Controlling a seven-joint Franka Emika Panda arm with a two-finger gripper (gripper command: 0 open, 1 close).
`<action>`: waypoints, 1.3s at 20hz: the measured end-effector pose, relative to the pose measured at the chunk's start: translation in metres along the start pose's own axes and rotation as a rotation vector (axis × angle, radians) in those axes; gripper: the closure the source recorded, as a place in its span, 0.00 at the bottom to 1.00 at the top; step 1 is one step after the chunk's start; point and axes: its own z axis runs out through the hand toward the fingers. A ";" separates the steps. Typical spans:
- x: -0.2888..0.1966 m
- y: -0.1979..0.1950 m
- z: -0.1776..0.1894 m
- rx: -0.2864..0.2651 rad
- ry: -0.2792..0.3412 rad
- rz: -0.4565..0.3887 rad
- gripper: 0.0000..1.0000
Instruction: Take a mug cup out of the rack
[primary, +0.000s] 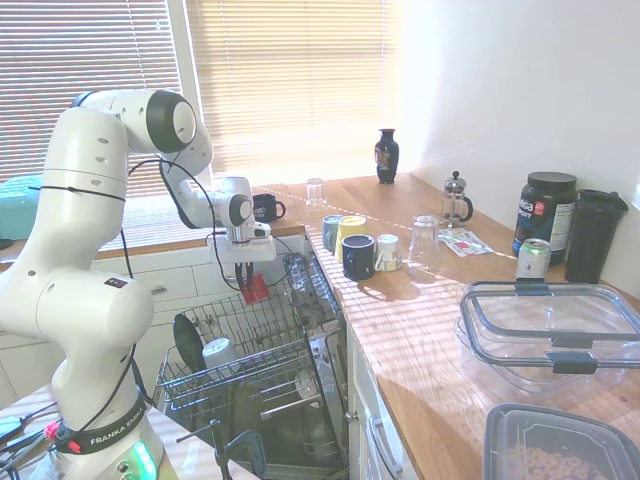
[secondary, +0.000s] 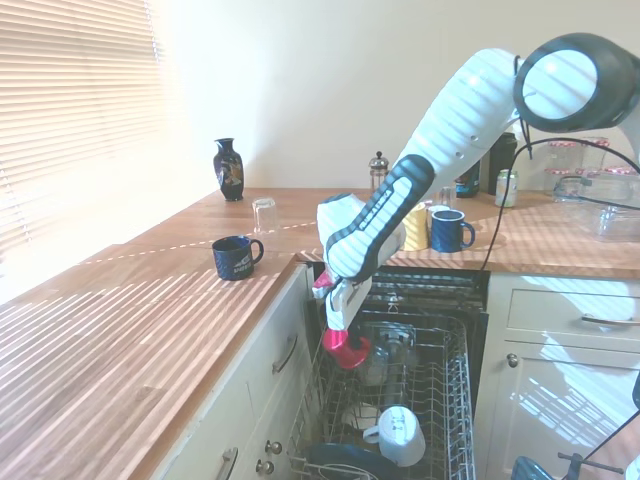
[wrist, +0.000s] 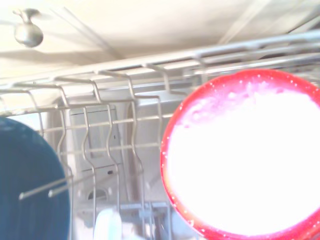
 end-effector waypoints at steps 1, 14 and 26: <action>-0.002 0.009 -0.017 0.010 0.011 0.015 1.00; 0.029 0.149 -0.184 0.149 0.027 0.301 1.00; 0.115 0.144 -0.217 0.160 -0.059 0.363 1.00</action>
